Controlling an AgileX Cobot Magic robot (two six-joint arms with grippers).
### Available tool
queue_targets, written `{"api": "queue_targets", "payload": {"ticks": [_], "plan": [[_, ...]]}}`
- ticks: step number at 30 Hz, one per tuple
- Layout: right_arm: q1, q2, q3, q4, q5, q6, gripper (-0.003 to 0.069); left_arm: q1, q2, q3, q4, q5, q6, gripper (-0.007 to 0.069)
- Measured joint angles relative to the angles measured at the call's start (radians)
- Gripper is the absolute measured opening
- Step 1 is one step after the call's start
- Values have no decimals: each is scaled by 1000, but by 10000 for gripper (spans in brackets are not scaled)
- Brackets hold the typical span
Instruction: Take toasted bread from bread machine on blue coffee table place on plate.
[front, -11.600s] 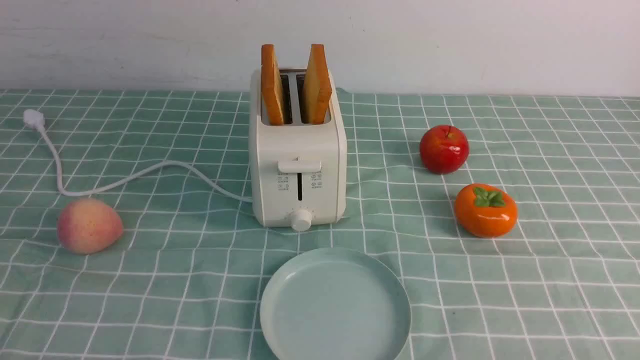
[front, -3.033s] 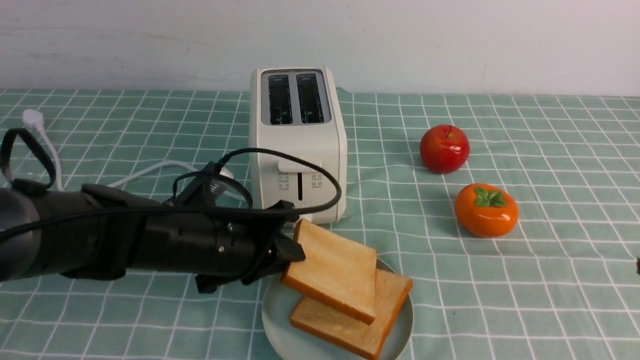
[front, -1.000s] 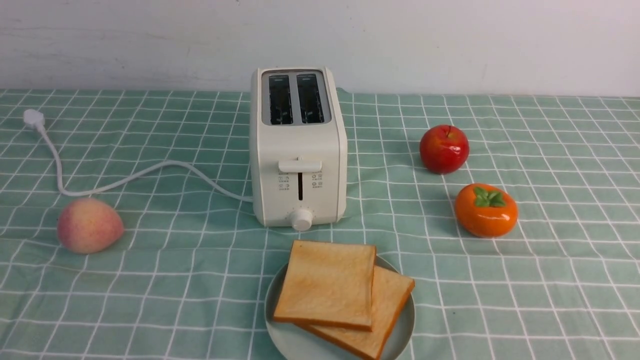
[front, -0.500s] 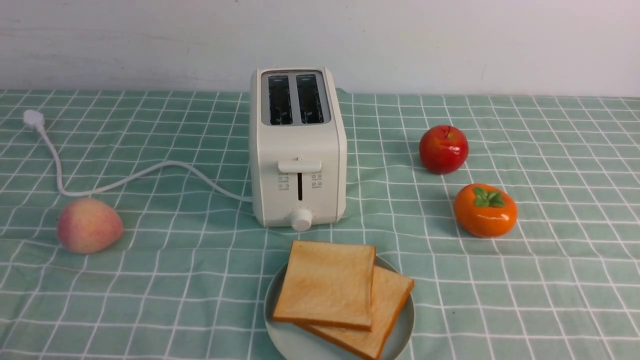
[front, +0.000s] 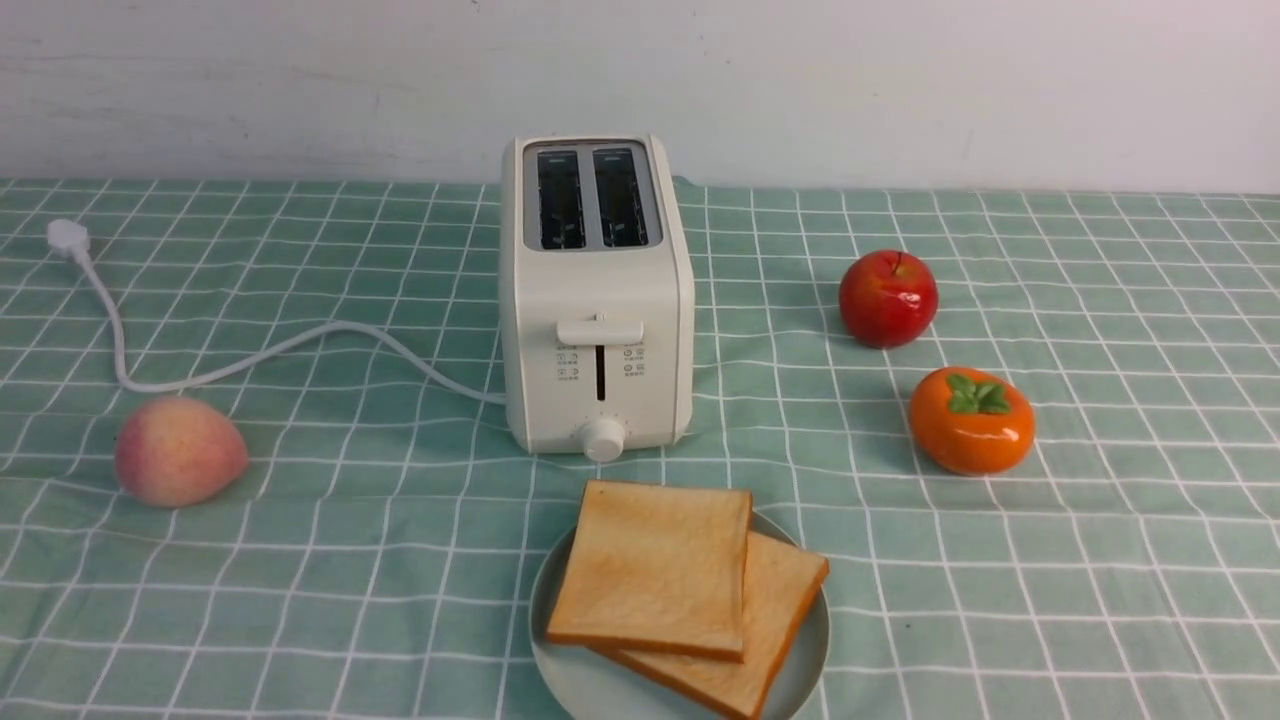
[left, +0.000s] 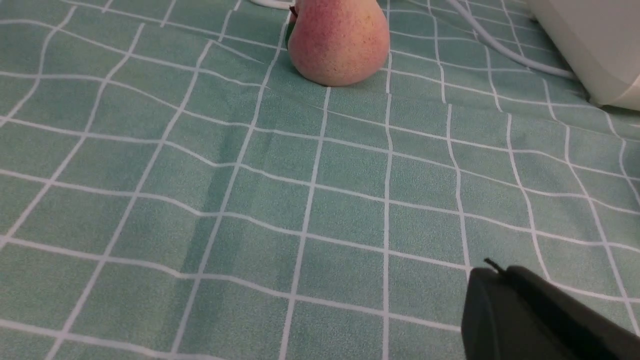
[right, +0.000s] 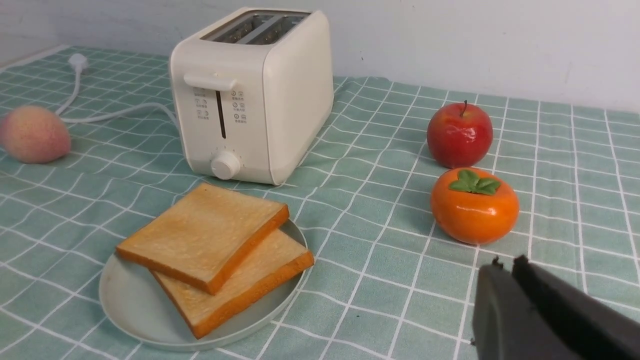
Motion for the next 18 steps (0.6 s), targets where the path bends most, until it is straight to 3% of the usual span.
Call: {"api": "queue_targets", "payload": {"ticks": [10,15,16,18], "plan": [[-6,-3,0,0,0,0,36,0,0,0,7,0,0,-13],[-176,-36,0,1,4,0,44,0,0,0,8,0,0,-13],[-256,-53,2,0,4,0,47,0,0,0,8,0,0,-12],[-325,-69,19,0,-17,0,51,0,0,0,8,0,0,-11]]}}
